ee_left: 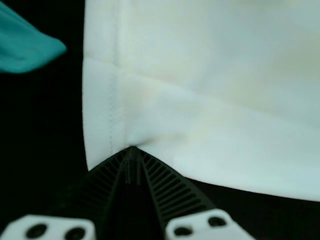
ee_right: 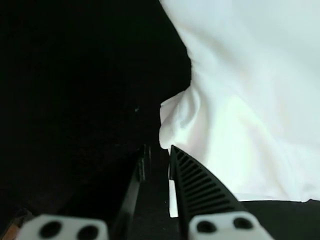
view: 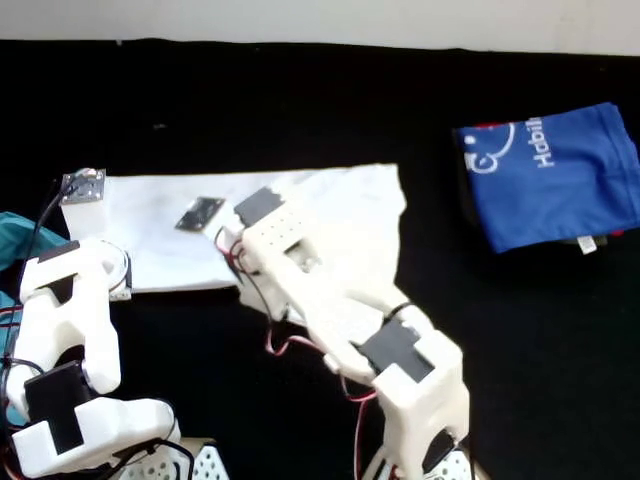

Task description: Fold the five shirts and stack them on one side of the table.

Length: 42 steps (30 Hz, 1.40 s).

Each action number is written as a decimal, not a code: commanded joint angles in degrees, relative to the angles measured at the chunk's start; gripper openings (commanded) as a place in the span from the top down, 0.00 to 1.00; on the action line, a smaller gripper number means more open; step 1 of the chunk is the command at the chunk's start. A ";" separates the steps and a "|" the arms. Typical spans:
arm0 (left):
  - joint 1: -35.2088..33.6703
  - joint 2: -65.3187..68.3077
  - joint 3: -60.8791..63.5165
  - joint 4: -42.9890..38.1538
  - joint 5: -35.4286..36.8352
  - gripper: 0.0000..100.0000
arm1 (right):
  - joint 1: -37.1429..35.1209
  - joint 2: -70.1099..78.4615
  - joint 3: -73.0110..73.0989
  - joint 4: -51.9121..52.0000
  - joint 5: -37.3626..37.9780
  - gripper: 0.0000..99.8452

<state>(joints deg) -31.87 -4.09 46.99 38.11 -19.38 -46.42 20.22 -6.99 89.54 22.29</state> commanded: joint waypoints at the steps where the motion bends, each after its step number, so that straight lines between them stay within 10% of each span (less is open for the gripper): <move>1: 0.66 0.31 0.13 -0.79 0.62 0.99 | -0.92 0.40 -2.07 -1.36 0.26 0.92; 42: 0.66 0.40 0.04 -0.79 0.62 0.99 | 3.21 -6.11 12.79 -0.75 5.19 0.81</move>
<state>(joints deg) -31.87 -4.09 46.99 38.11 -19.38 -45.63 17.67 2.95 92.09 25.89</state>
